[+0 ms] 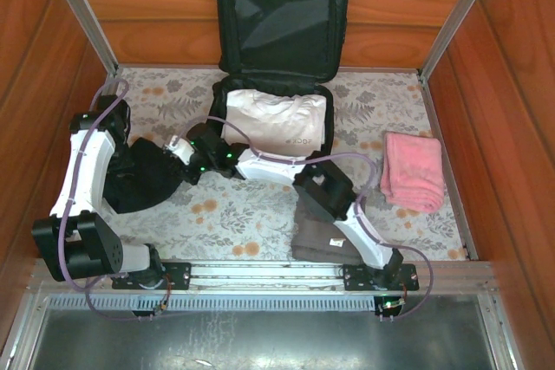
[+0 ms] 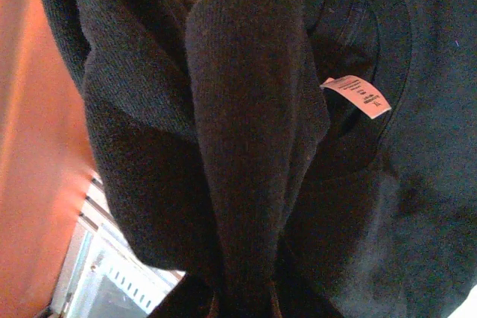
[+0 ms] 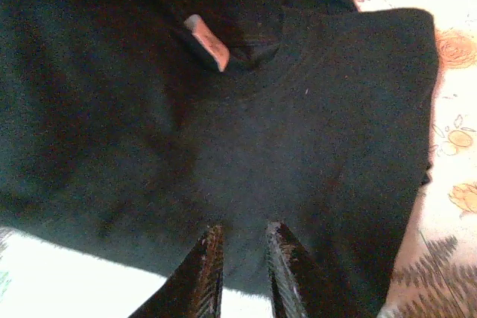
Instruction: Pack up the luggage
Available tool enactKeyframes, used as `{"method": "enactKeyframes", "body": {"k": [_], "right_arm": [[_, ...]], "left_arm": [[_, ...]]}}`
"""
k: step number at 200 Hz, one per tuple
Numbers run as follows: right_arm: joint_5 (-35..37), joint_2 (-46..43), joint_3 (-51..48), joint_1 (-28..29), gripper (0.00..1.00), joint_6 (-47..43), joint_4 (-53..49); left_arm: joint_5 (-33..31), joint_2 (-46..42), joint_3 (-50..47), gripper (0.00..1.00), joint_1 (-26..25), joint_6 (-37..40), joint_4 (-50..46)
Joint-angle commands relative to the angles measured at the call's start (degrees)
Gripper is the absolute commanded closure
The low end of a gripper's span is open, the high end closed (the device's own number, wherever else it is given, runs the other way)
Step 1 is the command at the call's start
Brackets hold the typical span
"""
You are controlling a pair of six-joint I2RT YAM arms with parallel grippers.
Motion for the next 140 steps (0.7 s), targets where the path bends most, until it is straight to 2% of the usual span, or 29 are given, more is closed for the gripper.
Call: {"method": "enactKeyframes", "body": {"k": [1, 40, 64, 83, 113, 140], "right_arm": [[0.44, 6.17, 8.58, -0.07, 0.80, 0.29, -3.35], [-0.39, 13.61, 20.57, 1.21, 0.87, 0.54, -15.63], [4.09, 15.22, 23.74, 2.10, 0.92, 1.08, -24.59], [6.18, 15.40, 23.07, 2.07, 1.00, 2.03, -27.75], [6.32, 15.23, 22.38, 2.13, 1.00, 4.10, -31.76], [4.73, 12.14, 16.21, 2.13, 1.00, 7.11, -32.04]], "left_arm": [[-0.54, -2.04, 1.35, 1.00, -0.24, 1.90, -2.23], [2.79, -3.12, 1.84, 1.00, -0.21, 2.51, -2.14], [4.35, -3.15, 2.15, 1.00, -0.26, 2.61, -2.14], [5.66, -3.08, 2.52, 1.00, -0.69, 2.47, -2.15], [6.64, -3.62, 2.88, 1.00, -1.87, 2.34, -2.32], [7.63, -5.26, 2.64, 1.00, -2.71, 2.26, -2.73]]}}
